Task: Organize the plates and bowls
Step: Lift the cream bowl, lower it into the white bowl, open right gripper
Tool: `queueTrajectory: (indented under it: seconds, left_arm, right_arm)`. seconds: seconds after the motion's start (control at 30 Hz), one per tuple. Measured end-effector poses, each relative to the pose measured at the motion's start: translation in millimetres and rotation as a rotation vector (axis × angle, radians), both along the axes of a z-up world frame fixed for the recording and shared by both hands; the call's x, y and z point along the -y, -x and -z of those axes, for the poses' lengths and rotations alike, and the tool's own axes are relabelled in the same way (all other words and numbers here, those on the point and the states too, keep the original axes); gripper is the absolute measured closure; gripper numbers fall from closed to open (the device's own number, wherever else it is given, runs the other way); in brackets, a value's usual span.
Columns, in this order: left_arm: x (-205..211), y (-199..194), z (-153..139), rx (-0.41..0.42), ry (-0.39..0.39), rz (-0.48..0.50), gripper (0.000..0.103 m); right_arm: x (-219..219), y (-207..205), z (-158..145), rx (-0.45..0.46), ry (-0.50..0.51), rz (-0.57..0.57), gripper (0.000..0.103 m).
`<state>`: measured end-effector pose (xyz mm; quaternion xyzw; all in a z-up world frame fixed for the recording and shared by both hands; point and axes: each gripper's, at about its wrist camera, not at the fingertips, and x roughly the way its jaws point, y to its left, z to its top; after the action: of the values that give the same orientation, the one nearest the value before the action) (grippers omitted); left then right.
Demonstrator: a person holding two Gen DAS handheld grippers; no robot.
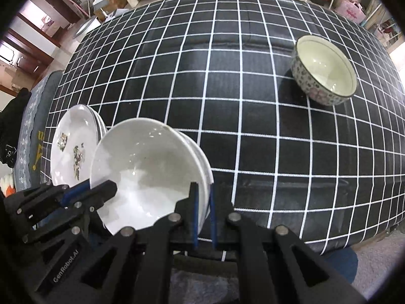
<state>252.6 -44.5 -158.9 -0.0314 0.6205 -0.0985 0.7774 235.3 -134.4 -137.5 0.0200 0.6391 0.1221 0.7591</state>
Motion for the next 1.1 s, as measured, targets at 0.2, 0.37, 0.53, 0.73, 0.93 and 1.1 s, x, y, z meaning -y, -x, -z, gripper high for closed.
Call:
queueTrajectory:
  seconds: [0.2,0.37,0.53,0.73,0.93,1.1]
  left_arm:
    - [2.5,-1.7,7.2,-0.015,-0.006,-0.006,0.093]
    - [2.1,-3.7,10.3,-0.022,-0.001,-0.01,0.093]
    - [1.1,-2.0,11.0,-0.025,0.007,-0.009,0.093]
    - [0.4,-2.1,9.9,-0.018,0.01,-0.007,0.093]
    - [-0.2,-3.4,11.5,-0.02,0.005,-0.011,0.092]
    - [-2.4,-3.1,9.8,-0.021,0.017,-0.019,0.091]
  right_arm:
    - [-2.4,-1.3,3.7,-0.003,0.005,-0.006,0.092]
    - [-3.0,-3.2,4.0,-0.002,0.015,-0.014,0.092]
    - [-7.1,-2.7,4.1,0.011,0.055,-0.03,0.092]
    - [-11.3,-2.1,5.2,0.022,0.114,-0.04,0.092]
    - [-13.1,-4.2,5.6,0.023,0.134,-0.049,0.092]
    - [-18.5,-4.1,3.8,0.041,0.164,-0.063,0.092]
